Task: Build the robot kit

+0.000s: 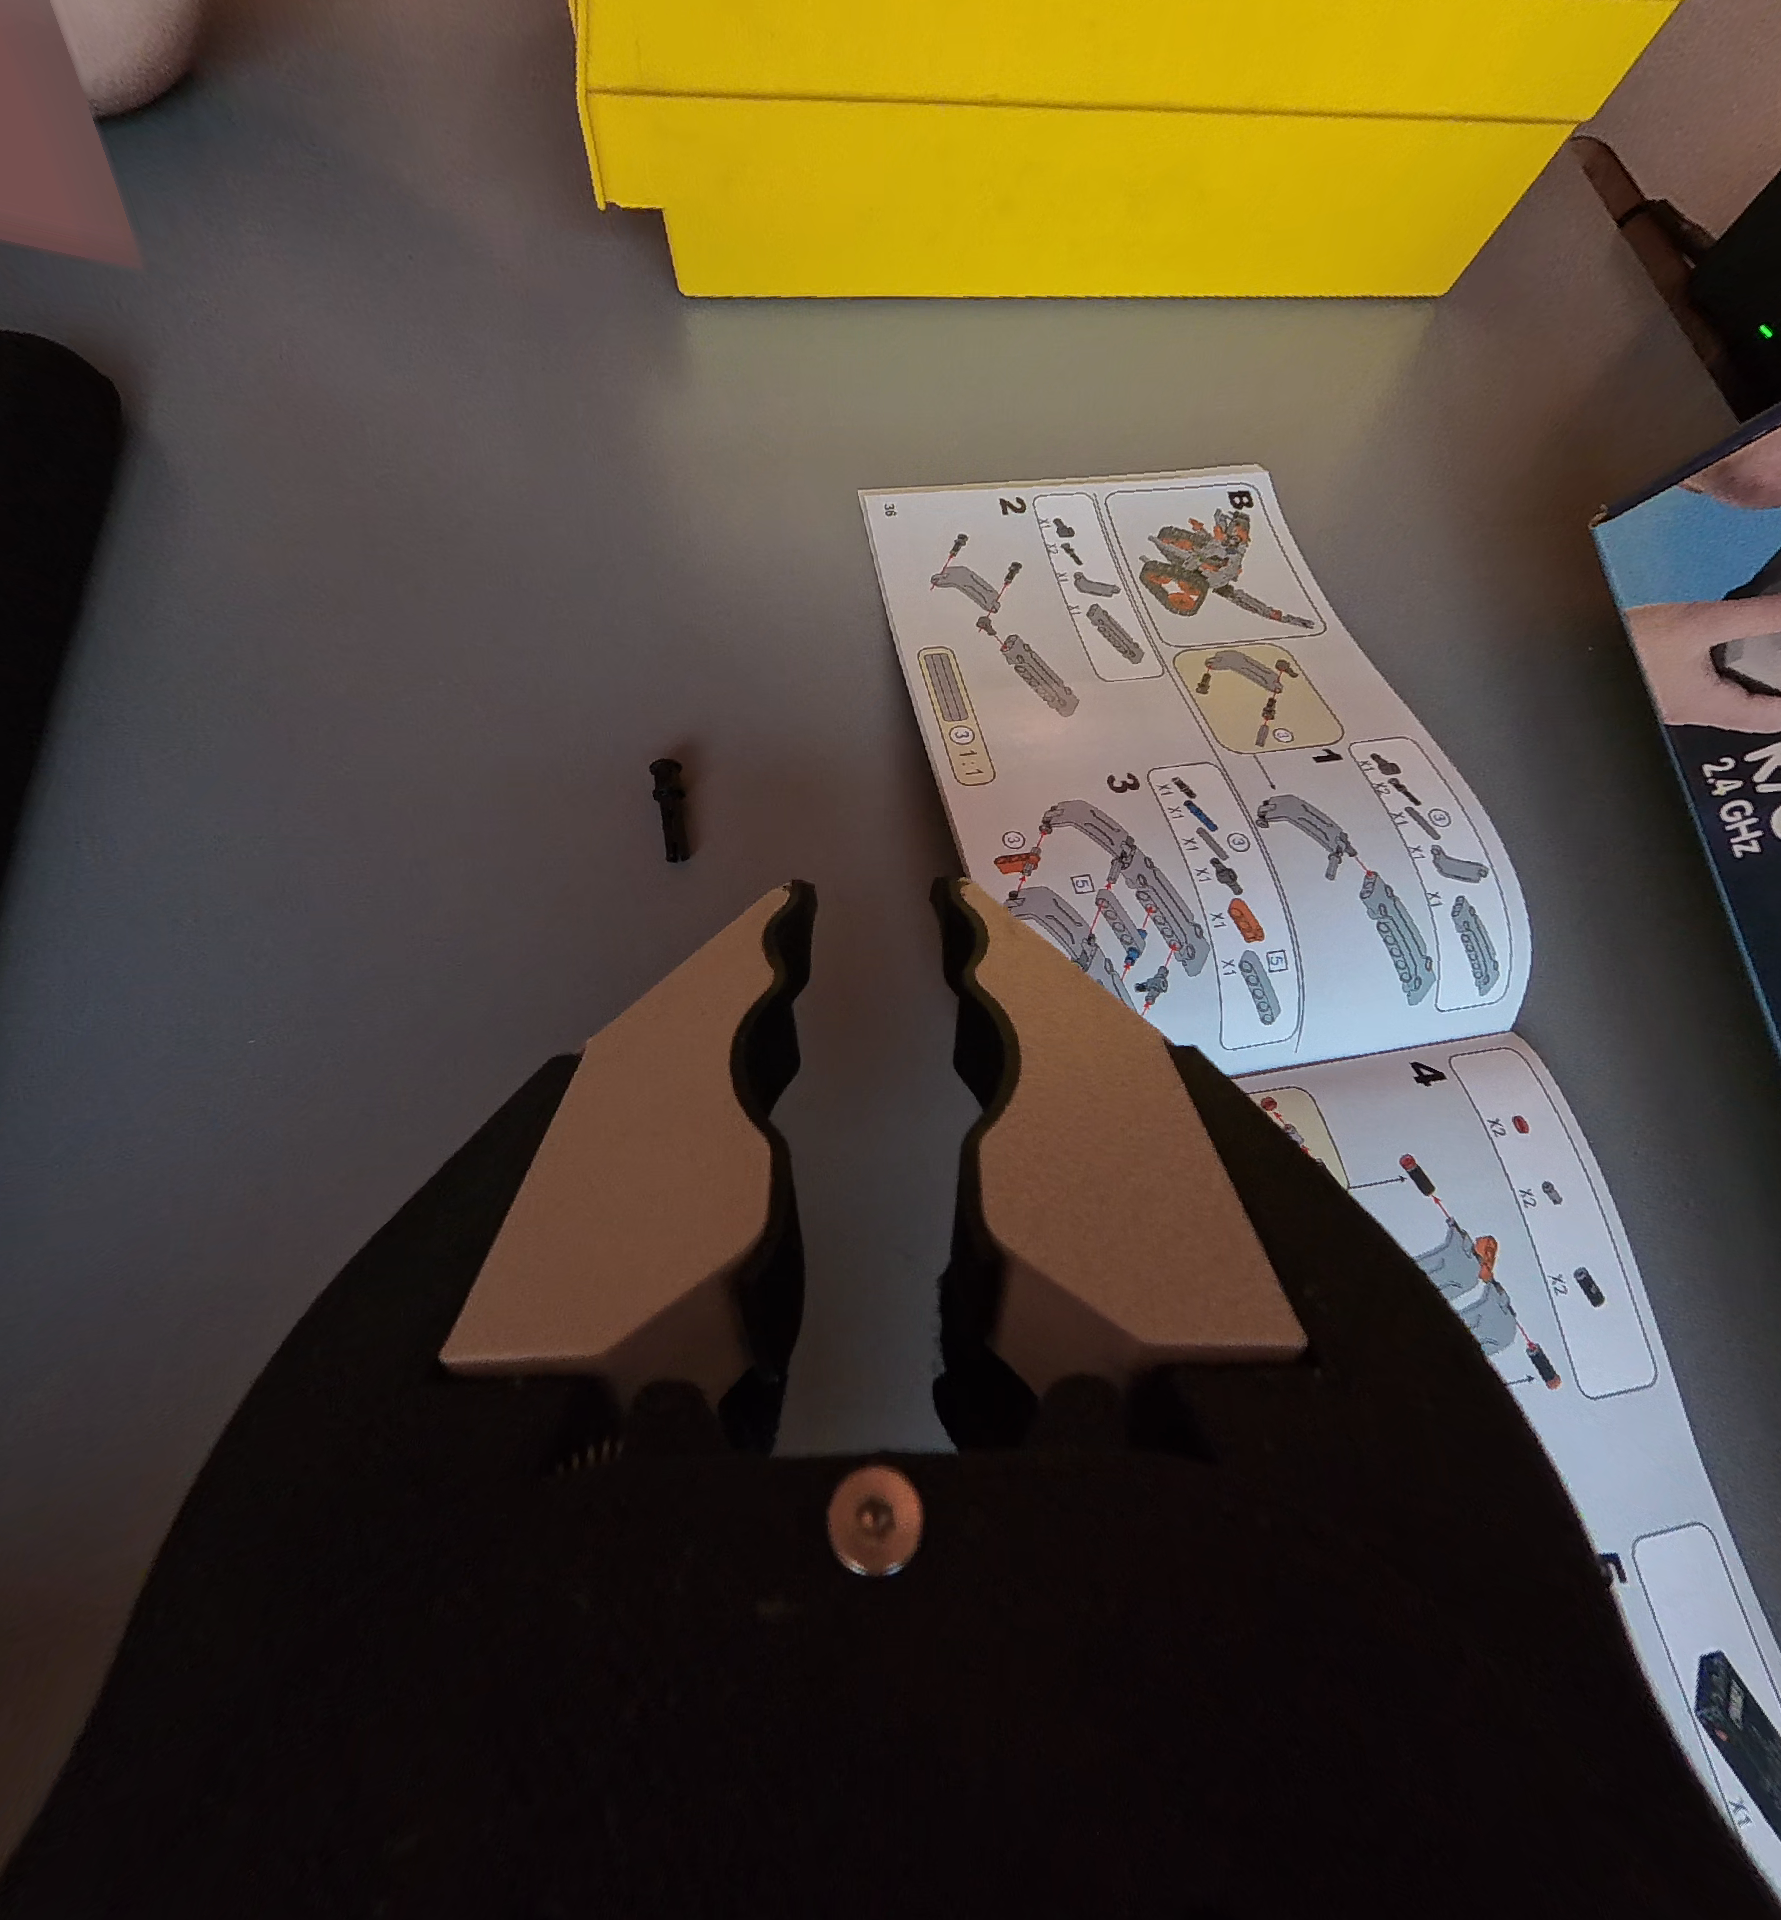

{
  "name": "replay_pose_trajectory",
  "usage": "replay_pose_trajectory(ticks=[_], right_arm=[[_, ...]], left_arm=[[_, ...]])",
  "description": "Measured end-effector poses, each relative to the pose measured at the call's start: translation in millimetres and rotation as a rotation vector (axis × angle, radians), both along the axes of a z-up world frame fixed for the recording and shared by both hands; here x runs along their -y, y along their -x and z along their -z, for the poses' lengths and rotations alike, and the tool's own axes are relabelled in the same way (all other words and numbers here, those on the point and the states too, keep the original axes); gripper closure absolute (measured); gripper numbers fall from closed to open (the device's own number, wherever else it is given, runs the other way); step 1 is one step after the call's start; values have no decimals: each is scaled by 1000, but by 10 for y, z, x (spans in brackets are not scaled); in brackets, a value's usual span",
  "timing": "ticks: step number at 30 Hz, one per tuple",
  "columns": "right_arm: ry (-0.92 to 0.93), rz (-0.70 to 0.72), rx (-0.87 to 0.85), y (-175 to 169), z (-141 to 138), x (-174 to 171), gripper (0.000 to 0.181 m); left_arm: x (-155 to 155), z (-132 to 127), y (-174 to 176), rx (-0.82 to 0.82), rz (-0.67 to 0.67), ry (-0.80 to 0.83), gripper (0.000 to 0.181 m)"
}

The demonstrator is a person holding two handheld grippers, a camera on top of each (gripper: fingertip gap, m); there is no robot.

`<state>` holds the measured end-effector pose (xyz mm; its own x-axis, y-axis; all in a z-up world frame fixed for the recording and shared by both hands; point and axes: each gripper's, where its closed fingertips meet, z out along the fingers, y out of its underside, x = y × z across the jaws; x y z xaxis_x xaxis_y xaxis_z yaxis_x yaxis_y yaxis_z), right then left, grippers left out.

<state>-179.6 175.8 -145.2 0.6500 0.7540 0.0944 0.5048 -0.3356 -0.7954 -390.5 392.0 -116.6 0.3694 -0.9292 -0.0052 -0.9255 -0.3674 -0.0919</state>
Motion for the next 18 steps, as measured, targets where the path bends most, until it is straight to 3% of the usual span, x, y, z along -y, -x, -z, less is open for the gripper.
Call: replay_pose_trajectory(ticks=[18], right_arm=[[-208,119,-100,-139,-320,-218,158]], left_arm=[[50,33,-271,-69,26,-92,133]])
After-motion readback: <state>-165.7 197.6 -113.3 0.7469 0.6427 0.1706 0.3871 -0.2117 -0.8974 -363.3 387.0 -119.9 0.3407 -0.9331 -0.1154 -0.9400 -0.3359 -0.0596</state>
